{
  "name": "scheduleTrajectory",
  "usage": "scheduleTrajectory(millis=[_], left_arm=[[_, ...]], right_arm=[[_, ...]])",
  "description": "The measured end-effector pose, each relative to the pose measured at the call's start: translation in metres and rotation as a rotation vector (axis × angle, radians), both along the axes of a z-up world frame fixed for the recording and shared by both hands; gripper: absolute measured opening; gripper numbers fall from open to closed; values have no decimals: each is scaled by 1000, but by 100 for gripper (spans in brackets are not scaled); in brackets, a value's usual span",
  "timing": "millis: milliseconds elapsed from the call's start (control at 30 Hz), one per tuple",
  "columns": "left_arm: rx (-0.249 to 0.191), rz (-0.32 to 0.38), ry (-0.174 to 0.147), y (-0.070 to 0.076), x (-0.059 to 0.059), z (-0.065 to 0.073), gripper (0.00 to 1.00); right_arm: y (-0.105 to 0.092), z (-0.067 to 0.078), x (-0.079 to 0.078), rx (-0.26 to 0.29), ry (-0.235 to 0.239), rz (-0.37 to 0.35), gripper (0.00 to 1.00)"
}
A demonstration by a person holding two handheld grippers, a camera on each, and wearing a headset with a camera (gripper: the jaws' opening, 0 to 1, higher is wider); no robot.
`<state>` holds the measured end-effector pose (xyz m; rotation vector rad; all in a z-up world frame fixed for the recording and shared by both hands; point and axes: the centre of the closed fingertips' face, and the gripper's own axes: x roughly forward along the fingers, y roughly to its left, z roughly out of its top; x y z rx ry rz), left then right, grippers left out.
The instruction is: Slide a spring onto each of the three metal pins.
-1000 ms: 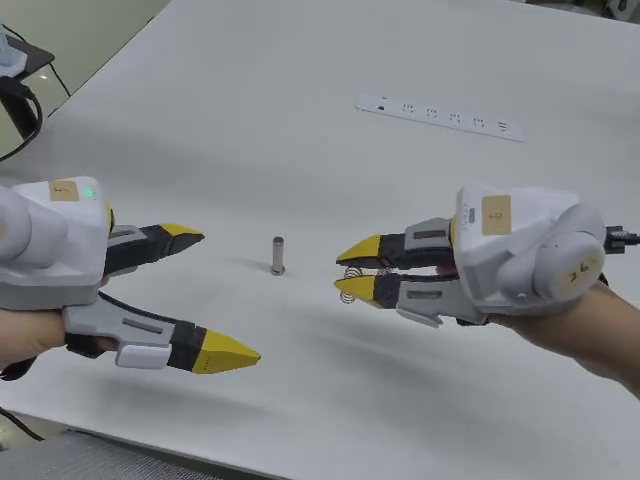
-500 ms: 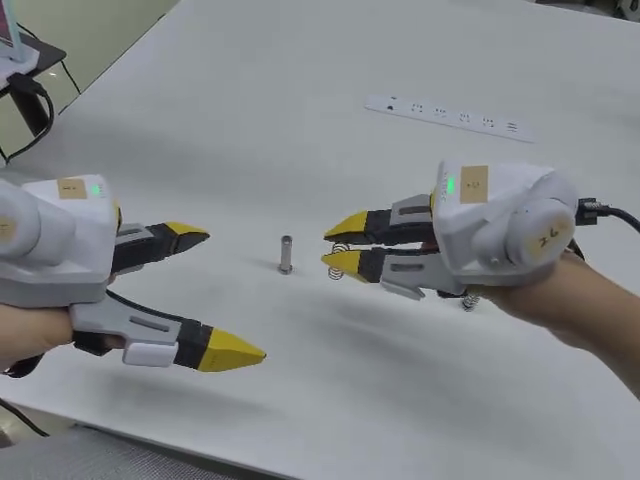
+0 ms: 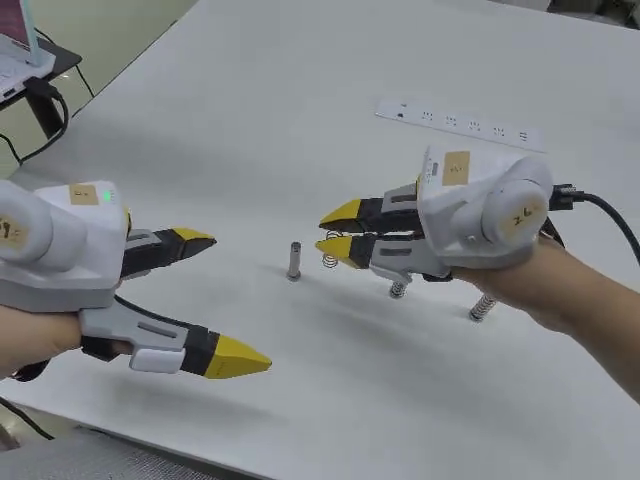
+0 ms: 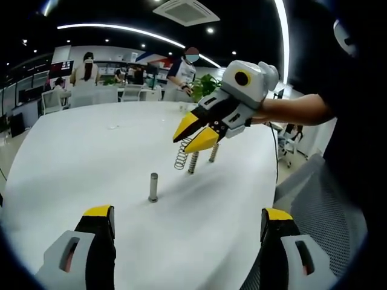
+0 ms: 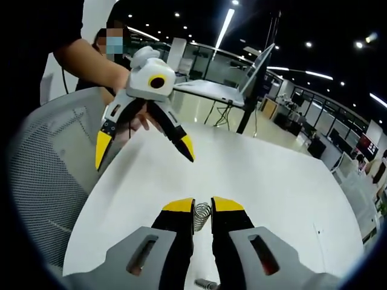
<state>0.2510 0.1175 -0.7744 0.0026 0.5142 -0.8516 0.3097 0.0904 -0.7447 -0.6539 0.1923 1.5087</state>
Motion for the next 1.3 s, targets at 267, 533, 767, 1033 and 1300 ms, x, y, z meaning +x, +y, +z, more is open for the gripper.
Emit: scheduleTrajectory(millis=[267, 533, 767, 1033, 1300], left_arm=[[1, 0, -1, 1, 1, 0, 98], [1, 3, -8, 3, 1, 1, 98], [-7, 4, -12, 2, 2, 2, 98], [-11, 9, -15, 3, 2, 2, 97], [-11, 15, -11, 5, 1, 1, 97]], right_arm=[[15, 0, 6, 13, -4, -5, 8], [27, 3, 18, 56, 92, -56, 8], [31, 1, 21, 66, 128, -78, 8], [34, -2, 17, 58, 147, -83, 8], [35, -7, 14, 40, 141, -73, 8]])
